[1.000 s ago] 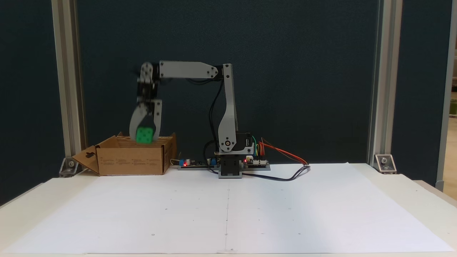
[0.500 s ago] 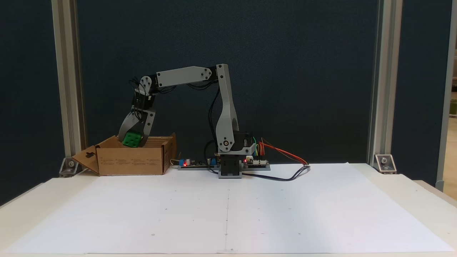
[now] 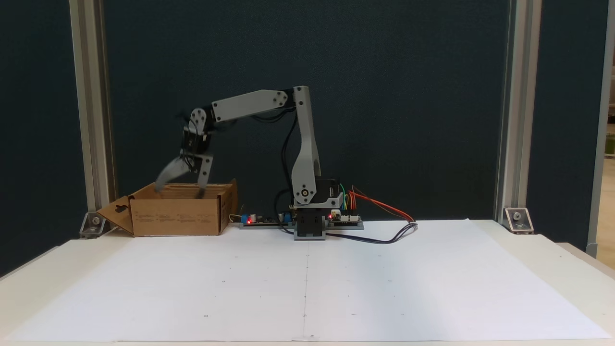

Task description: Grasp a green dice and put it in the bin.

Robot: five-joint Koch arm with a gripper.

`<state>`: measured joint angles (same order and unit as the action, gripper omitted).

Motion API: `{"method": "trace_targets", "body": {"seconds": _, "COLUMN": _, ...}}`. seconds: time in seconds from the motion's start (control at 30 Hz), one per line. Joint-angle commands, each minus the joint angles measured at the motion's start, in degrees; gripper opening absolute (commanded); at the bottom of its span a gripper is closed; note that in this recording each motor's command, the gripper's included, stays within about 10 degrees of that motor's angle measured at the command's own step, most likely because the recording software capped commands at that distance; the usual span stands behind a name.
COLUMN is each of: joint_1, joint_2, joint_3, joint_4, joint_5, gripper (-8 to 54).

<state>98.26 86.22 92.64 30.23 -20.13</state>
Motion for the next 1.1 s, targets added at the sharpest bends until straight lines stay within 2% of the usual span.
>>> {"method": "trace_targets", "body": {"seconds": 0.0, "joint_1": -5.7, "joint_2": 7.2, "joint_3": -5.1, "joint_4": -1.3, "joint_5": 9.4, "gripper": 43.7}}
{"method": "trace_targets", "body": {"seconds": 0.23, "joint_1": -28.6, "joint_2": 18.4, "joint_3": -9.7, "joint_4": -5.0, "joint_5": 24.3, "gripper": 43.8}}
{"method": "trace_targets", "body": {"seconds": 0.4, "joint_1": -49.3, "joint_2": 23.4, "joint_3": -9.6, "joint_4": -6.3, "joint_5": 24.3, "gripper": 43.5}}
{"method": "trace_targets", "body": {"seconds": 0.63, "joint_1": -78.3, "joint_2": 24.7, "joint_3": -8.2, "joint_4": -7.7, "joint_5": 24.3, "gripper": 43.5}}
{"method": "trace_targets", "body": {"seconds": 0.8, "joint_1": -95.6, "joint_2": 35.3, "joint_3": 10.7, "joint_4": -20.1, "joint_5": 24.3, "gripper": 43.7}}
{"method": "trace_targets", "body": {"seconds": 1.07, "joint_1": -93.4, "joint_2": 44.7, "joint_3": 34.4, "joint_4": -39.7, "joint_5": 24.1, "gripper": 44.6}}
